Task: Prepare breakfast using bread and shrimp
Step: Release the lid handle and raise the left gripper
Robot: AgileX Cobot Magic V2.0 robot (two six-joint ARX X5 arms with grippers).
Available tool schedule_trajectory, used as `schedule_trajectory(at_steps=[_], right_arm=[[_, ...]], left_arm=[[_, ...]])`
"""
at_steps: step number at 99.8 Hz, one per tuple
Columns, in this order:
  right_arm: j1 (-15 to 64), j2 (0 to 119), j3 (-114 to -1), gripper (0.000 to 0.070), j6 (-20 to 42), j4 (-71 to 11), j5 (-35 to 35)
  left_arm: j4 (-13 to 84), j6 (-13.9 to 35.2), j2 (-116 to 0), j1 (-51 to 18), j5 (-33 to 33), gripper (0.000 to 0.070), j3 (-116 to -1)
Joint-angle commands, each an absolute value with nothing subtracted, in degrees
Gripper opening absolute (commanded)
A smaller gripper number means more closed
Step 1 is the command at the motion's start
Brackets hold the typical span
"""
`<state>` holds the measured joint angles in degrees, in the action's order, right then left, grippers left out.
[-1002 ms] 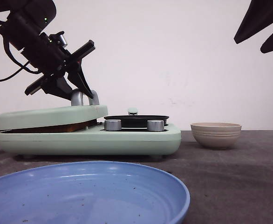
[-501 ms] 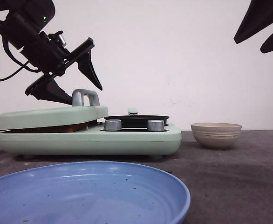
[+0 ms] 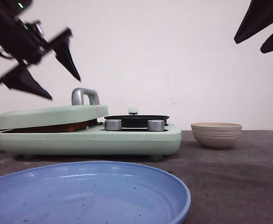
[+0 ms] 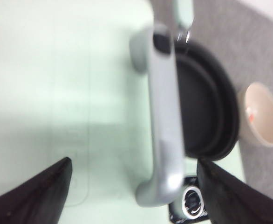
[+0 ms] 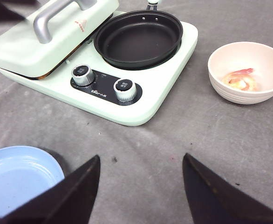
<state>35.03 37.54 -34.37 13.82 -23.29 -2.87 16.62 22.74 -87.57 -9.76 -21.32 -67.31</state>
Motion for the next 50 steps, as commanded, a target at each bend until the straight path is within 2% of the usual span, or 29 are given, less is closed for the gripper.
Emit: schedule_trajectory(at_steps=[1,31,50], right_arm=[[35.4,37.7,-34.7,0.0338,14.5,-22.8,-3.0],[35.4,37.7,-34.8,0.0338,14.7,-22.8,-3.0],[35.1,37.7,-35.6,0.0338,16.9,-22.9,-3.0]], left_arm=[[16.4,19.9,-85.1,-9.0,-21.3,0.0475,-68.1],[19.0,7.1,-70.7,-4.2,-20.8,0.0475,-68.1],[19.8,6.0,-62.8,-2.5,-20.8,0.0475,-68.1]])
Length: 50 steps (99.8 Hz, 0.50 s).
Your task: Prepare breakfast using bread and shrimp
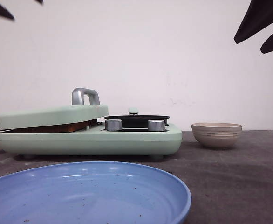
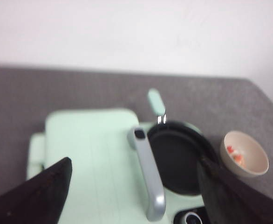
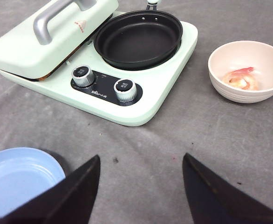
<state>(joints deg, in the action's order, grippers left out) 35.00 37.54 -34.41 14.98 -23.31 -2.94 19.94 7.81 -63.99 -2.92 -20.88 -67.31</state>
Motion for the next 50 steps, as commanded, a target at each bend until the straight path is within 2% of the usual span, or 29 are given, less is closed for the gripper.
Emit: schedule_trajectory(at_steps=[1,33,50], right_arm=[[35.1,37.7,-35.7,0.0338,17.1,-22.9,-3.0],[32.9,37.7,-39.1,0.0339,18.4,-28.0,-3.0],[30.4,38.3,-40.4,0.0339,19.3,-30.0,-2.8]], left_arm=[[19.8,6.0,-62.4,-2.5,-20.8,0.0475,-68.0],[22.0,3.0,-51.3,-2.3,-20.5,0.0476,-67.2],[21.6,2.3,-47.0,-2.3,-20.6,0.0476,-62.1]])
